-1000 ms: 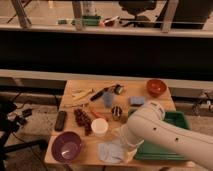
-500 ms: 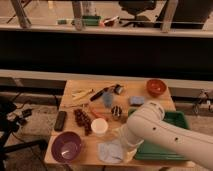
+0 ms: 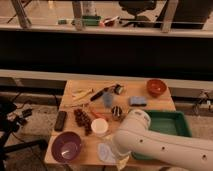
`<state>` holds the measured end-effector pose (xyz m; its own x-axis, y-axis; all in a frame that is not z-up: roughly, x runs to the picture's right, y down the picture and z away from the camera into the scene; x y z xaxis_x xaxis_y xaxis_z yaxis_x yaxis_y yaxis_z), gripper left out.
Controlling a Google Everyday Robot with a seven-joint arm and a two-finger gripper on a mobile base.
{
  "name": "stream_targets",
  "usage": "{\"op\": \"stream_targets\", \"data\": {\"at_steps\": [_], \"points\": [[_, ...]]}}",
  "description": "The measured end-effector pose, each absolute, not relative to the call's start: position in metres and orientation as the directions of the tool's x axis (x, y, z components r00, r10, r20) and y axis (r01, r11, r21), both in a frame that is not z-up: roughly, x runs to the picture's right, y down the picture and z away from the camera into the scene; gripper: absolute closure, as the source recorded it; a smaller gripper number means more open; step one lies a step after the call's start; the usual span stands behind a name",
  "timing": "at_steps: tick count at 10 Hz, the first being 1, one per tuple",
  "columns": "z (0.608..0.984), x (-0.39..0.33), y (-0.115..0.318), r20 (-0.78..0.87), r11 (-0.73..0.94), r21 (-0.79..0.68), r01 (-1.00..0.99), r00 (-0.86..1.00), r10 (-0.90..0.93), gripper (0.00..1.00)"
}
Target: Place towel in paper cup
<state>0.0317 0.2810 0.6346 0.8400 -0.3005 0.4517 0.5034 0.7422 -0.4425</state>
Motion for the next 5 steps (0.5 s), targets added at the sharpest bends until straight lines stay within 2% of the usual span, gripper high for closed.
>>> {"op": "stream_targets", "data": {"at_steps": [5], "points": [[0.661, 0.021, 0.302, 0.474, 0.712, -0.427, 0.558, 0.808, -0.349, 0.20]]}}
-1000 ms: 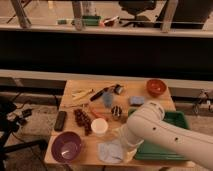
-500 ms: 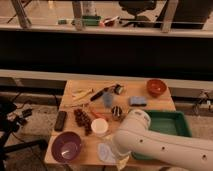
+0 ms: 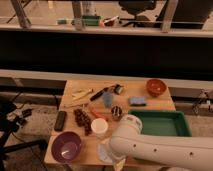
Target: Place towel in paper cup
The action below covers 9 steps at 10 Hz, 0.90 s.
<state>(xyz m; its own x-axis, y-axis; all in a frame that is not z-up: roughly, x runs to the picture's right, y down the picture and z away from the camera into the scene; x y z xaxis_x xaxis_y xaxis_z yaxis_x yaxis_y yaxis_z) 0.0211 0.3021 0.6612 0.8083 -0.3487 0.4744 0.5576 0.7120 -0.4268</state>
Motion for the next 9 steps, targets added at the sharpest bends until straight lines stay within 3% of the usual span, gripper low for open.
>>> {"op": "stream_targets", "data": {"at_steps": [9], "points": [[0.719, 0.044, 0.318, 0.439, 0.678, -0.487, 0.550, 0.825, -0.354, 0.20]]}}
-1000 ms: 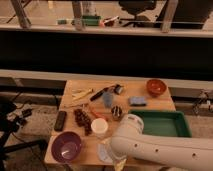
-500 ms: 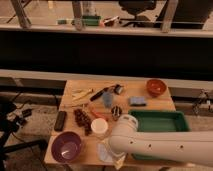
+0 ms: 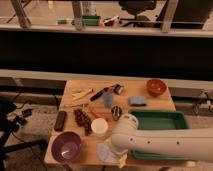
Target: Place towel in paper cup
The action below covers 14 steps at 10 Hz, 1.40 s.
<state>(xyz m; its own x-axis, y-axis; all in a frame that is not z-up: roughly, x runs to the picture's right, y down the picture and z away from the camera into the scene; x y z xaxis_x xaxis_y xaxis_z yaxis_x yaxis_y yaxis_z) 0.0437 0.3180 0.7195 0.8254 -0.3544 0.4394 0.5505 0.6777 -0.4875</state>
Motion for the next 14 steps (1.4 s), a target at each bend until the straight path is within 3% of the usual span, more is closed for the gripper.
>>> {"op": "stream_targets", "data": {"at_steps": [5, 11, 14], "points": [[0.734, 0.054, 0.326, 0.423, 0.664, -0.518, 0.539, 0.836, -0.349, 0.22], [0.733, 0.054, 0.326, 0.438, 0.666, -0.505, 0.549, 0.828, -0.351, 0.74], [0.735, 0.055, 0.330, 0.431, 0.640, -0.527, 0.559, 0.825, -0.365, 0.80]]}}
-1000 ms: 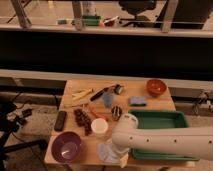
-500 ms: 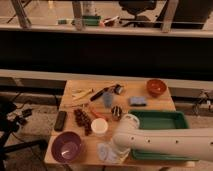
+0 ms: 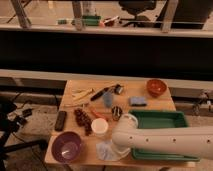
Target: Place towel in paper cup
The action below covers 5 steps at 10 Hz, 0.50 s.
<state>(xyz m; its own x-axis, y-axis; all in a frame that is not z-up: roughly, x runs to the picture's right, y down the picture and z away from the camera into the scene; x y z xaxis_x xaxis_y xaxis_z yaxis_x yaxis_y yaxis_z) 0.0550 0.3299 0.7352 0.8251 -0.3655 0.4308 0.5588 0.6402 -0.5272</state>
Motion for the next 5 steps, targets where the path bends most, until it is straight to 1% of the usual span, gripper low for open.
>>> {"op": "stream_targets", "data": {"at_steps": [2, 3, 5], "points": [[0.7344, 0.0566, 0.3315, 0.423, 0.632, -0.532, 0.563, 0.824, -0.378, 0.97], [0.7333, 0.0559, 0.3306, 0.421, 0.632, -0.529, 0.566, 0.822, -0.384, 1.00], [0.7268, 0.0542, 0.3258, 0.419, 0.644, -0.516, 0.566, 0.822, -0.386, 1.00]]}}
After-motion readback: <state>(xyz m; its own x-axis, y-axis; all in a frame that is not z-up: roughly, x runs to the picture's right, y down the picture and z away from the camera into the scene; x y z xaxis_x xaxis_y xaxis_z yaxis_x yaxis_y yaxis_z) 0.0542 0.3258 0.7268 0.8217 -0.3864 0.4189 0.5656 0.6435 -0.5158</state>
